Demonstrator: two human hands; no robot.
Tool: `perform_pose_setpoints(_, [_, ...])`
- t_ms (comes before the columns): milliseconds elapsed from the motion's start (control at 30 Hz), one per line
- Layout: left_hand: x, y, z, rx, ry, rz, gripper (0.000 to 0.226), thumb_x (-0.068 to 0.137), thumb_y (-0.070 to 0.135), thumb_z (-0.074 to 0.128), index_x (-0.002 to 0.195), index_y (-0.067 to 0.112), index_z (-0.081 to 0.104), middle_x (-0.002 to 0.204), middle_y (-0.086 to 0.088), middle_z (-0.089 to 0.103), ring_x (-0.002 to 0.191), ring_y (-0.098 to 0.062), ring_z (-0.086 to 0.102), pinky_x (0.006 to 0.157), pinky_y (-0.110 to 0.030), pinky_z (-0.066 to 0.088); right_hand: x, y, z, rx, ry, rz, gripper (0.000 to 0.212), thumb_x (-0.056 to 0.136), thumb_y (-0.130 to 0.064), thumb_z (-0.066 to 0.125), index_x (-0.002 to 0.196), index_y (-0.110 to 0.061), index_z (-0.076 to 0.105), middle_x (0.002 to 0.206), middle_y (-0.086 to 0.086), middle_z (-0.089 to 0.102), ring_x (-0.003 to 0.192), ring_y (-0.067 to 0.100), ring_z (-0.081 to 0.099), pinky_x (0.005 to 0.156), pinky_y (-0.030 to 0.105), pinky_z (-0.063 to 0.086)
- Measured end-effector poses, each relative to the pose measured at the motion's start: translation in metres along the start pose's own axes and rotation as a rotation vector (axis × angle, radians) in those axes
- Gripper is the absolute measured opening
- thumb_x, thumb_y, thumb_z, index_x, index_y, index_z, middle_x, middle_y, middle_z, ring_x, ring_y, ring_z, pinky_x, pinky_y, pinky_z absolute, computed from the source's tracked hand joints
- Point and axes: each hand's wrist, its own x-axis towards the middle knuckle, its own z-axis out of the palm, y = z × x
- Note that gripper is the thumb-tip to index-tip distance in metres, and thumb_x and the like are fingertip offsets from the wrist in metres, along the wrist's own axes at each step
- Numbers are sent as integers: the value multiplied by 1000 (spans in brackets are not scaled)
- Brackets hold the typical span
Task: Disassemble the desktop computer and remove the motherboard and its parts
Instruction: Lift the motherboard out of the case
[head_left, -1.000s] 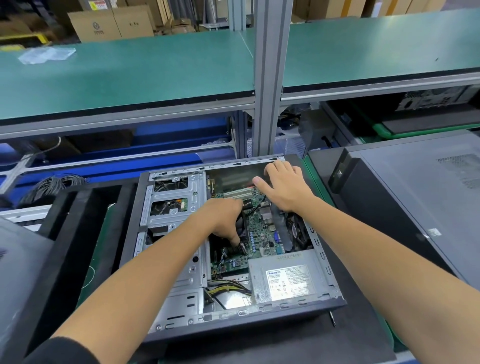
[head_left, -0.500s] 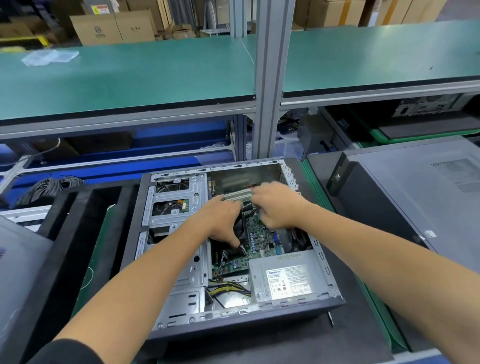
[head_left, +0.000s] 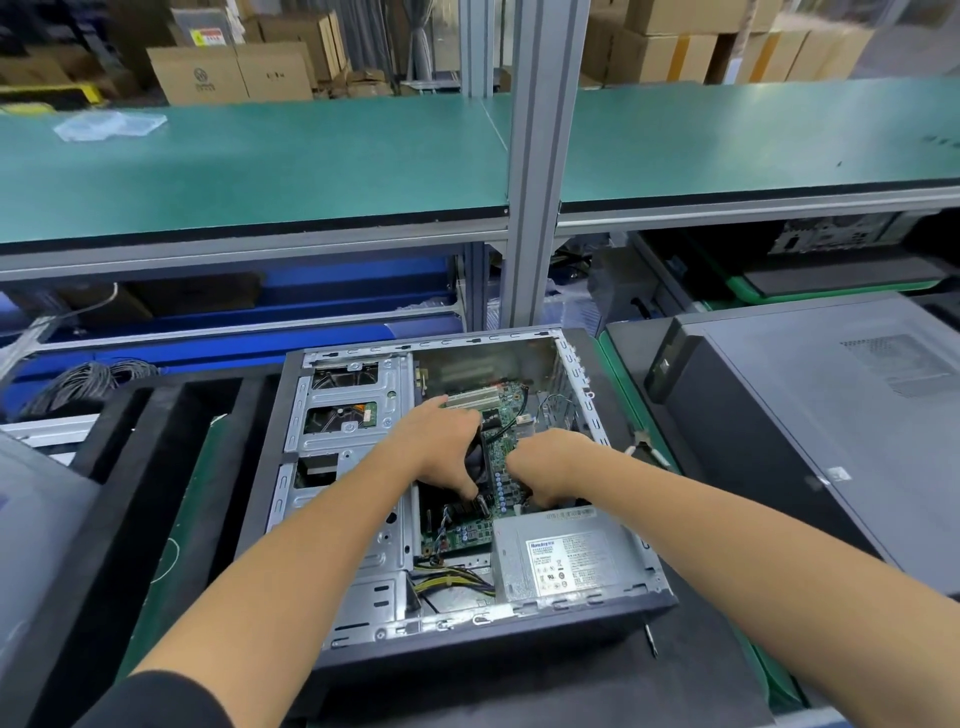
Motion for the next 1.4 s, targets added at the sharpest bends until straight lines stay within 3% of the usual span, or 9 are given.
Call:
perform_pose_setpoints(133, [0,1,1,10,-16,-1,63,57,62,72,90,19,41,68,16,35,78,-14,42,115,-37,22,5,-2,4,23,-12,5,38,88,-9,63,65,-14,33,67,-1,40,71,23,48,62,33,39])
perform_pose_setpoints(233, [0,1,0,7,-24,-11,62,57,62,73,90,19,43,68,16,38,76,-15,44,113,-37,25,7,-3,4,22,-32,7,23,88,-6,62,79,-12,42,77,2,44,76,24,49,65,33,42])
perform_pose_setpoints(467, [1,3,-1,30,-35,-24,61,55,62,74,87,21,43,71,14,42,75,-16,47,104,-36,35,6,-5,7,-19,32,32,15,88,-3,57,85,-11,45,75,2,41,75,24,50,65,34,43])
perform_pose_setpoints(600, [2,3,-1,57,-46,-1,62,54,63,74,87,22,42,71,12,42,81,-19,53,82,-32,38,8,-8,9,-20,35,51,7,90,-5,56,91,-10,51,81,4,50,80,26,57,66,35,46])
perform_pose_setpoints(733, [1,3,-1,68,-31,1,64,54,64,74,90,21,42,77,9,46,85,-21,52,71,-31,30,11,-10,12,24,3,60,14,91,-4,55,105,-5,58,102,9,63,94,28,63,71,36,49])
perform_pose_setpoints(900, [0,3,-1,62,-35,-13,63,52,64,74,88,22,43,73,10,43,83,-22,53,69,-32,34,15,-7,8,59,-60,23,20,88,-13,64,103,-6,54,90,5,52,85,24,56,71,35,51])
perform_pose_setpoints(1133, [2,4,-2,86,-64,-1,62,50,60,76,86,21,42,74,6,45,76,-23,50,61,-32,40,21,-9,11,113,-67,75,32,87,-18,66,115,-5,55,109,9,59,98,27,62,71,36,50])
perform_pose_setpoints(1300, [1,5,-4,99,-83,-5,64,52,62,76,86,21,41,79,5,48,83,-24,55,68,-35,48,20,-5,11,125,-82,35,23,87,-17,67,99,-9,50,84,2,49,84,24,53,70,35,48])
perform_pose_setpoints(1400, [0,6,-5,88,-97,-9,63,52,61,76,86,21,41,82,4,52,83,-25,56,70,-37,51,23,-7,9,119,-103,57,31,84,-16,68,111,-5,54,98,7,55,86,25,54,67,34,46])
